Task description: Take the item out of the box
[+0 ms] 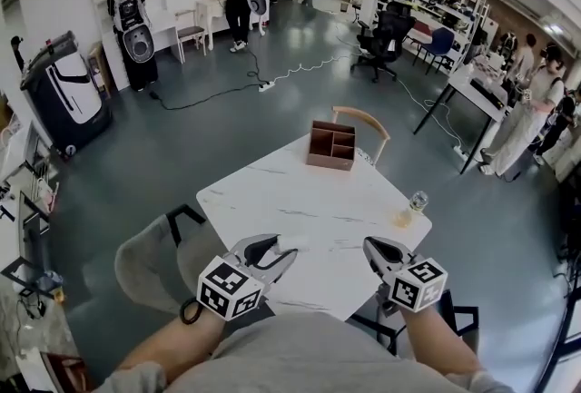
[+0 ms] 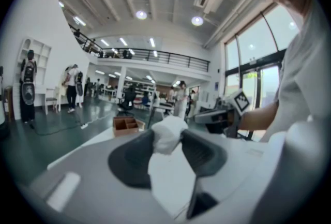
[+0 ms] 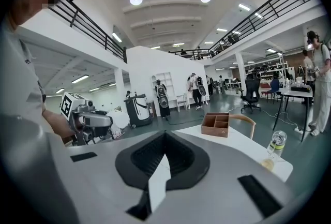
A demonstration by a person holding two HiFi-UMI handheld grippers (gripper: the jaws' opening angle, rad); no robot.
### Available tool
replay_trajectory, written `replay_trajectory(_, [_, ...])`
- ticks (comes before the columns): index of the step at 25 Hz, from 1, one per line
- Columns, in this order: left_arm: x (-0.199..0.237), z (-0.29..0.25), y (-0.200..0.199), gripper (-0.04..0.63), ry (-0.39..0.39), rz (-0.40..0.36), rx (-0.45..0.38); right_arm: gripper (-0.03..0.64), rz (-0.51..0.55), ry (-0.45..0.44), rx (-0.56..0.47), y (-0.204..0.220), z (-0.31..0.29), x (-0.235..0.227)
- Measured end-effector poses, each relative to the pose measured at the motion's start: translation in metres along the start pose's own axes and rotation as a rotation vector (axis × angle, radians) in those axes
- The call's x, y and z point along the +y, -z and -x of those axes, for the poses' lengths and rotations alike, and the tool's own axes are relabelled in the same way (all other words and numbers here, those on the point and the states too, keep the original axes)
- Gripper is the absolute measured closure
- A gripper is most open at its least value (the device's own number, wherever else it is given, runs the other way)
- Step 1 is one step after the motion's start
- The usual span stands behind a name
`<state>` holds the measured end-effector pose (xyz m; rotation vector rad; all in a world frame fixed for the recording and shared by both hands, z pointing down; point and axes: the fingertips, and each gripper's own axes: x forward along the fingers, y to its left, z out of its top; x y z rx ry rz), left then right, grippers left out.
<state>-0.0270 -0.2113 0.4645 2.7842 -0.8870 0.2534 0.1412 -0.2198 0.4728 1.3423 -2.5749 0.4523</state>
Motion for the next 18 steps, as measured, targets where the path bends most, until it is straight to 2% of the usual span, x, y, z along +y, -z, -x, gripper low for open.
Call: replay_trajectory(18, [-0.0068, 0.0023, 0.0033, 0.422, -0.001, -0.001, -0.004, 0.612, 0.010, -0.011, -0.002, 0.0027, 0.0050, 0.0041])
